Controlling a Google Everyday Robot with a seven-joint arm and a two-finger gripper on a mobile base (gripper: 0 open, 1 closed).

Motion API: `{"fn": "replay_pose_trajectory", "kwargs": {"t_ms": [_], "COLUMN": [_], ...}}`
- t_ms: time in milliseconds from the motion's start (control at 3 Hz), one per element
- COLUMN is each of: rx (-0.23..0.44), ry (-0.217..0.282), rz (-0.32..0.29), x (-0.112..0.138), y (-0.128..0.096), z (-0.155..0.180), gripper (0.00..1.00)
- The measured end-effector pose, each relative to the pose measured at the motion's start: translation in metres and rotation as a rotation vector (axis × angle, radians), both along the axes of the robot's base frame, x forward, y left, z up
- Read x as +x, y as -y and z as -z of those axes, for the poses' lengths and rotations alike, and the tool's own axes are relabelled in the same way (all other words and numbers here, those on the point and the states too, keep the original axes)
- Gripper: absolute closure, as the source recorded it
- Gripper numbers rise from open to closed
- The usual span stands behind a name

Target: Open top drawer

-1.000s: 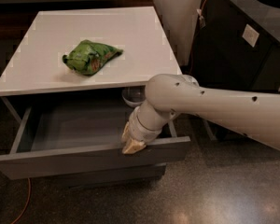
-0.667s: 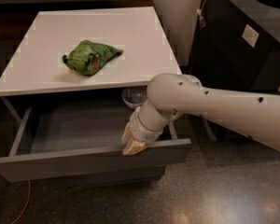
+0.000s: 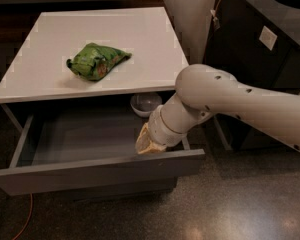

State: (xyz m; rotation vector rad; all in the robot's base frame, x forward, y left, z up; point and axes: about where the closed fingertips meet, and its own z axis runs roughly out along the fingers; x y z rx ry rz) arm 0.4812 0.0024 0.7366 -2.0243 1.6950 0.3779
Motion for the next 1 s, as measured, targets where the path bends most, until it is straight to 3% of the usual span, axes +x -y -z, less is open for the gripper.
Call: {"fn": "replay_pose_trajectory", "kwargs": {"t_ms": [333, 667, 1000], "rx": [0.016, 0.014, 0.003], "ry": [0.015, 0.017, 0.001], "rz": [0.006, 0.005, -0.004], "x": [0.008, 0.018, 0.021], "y": [0.004, -0.002, -0.015], "z": [-0.015, -0.011, 0.005], "gripper": [0.56, 0.56, 0.79]}}
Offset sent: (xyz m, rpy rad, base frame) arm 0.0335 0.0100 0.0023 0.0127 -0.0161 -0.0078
